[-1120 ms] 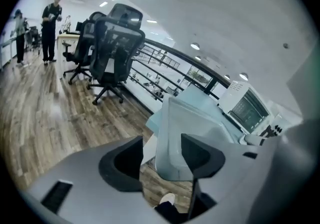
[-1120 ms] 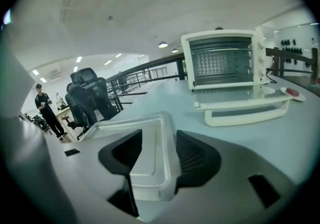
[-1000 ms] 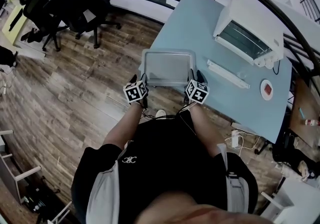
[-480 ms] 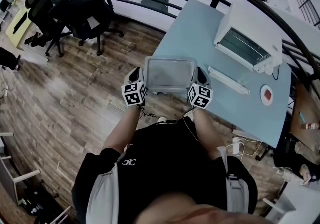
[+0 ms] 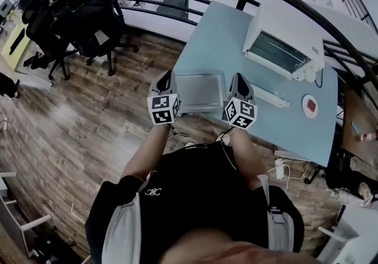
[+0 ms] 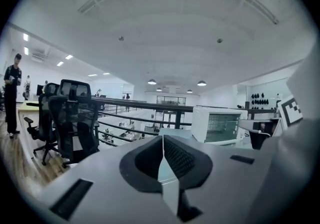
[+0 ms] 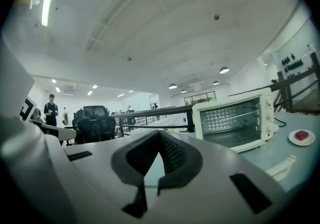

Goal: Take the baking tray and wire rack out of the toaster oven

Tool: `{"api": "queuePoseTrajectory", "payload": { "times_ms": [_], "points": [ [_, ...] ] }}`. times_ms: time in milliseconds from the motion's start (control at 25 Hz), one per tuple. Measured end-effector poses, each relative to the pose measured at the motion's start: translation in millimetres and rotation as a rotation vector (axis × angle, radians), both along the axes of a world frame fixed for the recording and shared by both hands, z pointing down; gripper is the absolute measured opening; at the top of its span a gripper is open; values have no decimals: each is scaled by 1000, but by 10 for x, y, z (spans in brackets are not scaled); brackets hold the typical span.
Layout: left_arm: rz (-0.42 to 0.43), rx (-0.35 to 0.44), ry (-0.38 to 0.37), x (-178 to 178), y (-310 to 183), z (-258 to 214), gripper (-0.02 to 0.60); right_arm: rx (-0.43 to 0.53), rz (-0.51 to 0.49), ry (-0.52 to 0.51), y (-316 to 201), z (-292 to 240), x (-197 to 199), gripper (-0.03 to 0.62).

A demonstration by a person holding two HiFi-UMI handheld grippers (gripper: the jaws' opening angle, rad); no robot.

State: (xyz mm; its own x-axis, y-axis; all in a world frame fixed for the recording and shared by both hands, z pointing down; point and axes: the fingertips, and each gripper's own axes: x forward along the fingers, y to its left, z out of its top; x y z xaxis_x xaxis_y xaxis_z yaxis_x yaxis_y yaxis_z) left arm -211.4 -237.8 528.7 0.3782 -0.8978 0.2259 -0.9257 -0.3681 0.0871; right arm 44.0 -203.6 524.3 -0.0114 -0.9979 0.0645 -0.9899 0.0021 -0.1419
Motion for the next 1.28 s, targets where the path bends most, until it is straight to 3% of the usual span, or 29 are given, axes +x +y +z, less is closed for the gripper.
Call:
{"api": "queuePoseTrajectory", "payload": {
  "times_ms": [840, 1280],
  "points": [
    [433, 19, 6, 2256, -36, -251, 17, 51, 337, 39, 749, -336, 1662, -2],
    [545, 38, -1, 3228, -25, -349, 17, 50, 414, 2, 873, -268, 2428, -2]
  ]
}}
